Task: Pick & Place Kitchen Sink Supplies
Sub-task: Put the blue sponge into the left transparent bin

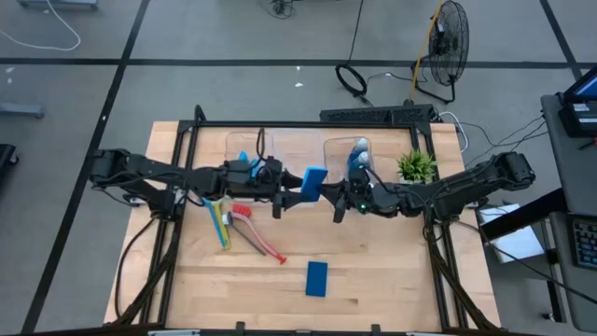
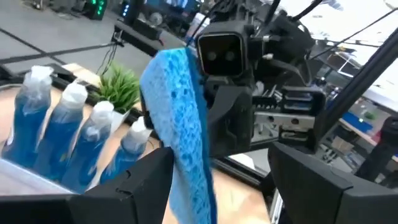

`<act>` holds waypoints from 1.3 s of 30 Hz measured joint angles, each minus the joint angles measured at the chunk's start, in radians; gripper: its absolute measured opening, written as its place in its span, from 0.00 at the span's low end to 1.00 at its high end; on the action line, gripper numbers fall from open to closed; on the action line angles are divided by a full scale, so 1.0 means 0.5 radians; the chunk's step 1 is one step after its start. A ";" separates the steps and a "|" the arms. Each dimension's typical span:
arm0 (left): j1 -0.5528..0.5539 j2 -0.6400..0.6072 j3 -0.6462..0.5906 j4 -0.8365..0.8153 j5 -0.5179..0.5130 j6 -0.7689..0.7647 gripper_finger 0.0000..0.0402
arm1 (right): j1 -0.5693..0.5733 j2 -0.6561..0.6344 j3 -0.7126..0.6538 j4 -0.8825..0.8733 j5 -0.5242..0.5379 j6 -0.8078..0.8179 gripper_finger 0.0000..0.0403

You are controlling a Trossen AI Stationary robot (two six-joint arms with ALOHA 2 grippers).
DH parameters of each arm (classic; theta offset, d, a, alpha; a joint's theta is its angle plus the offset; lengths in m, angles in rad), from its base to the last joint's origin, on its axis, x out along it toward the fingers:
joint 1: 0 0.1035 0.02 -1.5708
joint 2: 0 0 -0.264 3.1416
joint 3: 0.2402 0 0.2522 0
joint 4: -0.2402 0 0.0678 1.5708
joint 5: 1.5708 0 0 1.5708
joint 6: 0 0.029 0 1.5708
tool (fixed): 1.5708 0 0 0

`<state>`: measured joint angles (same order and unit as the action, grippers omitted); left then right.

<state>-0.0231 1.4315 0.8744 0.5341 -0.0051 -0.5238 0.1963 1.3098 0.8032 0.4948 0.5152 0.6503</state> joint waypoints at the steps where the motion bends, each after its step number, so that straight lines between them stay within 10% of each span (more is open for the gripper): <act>1: 0.000 0.012 0.008 -0.013 0.003 0.004 0.66 | 0.000 0.000 0.000 -0.007 0.000 -0.002 0.00; 11: 0.015 0.071 0.111 -0.237 -0.021 -0.059 0.61 | 0.003 0.000 0.000 0.003 -0.015 -0.012 0.00; 21: 0.015 0.072 0.111 -0.244 -0.030 -0.067 0.06 | 0.005 -0.001 0.000 0.001 -0.040 -0.014 0.00; 39: 0.027 -0.113 0.114 -0.811 -0.065 0.021 0.02 | 0.004 -0.004 -0.001 -0.026 -0.150 -0.070 0.27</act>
<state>-0.0096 1.3750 0.9314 0.1286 -0.0376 -0.5131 0.1982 1.3080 0.8028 0.4817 0.4400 0.6154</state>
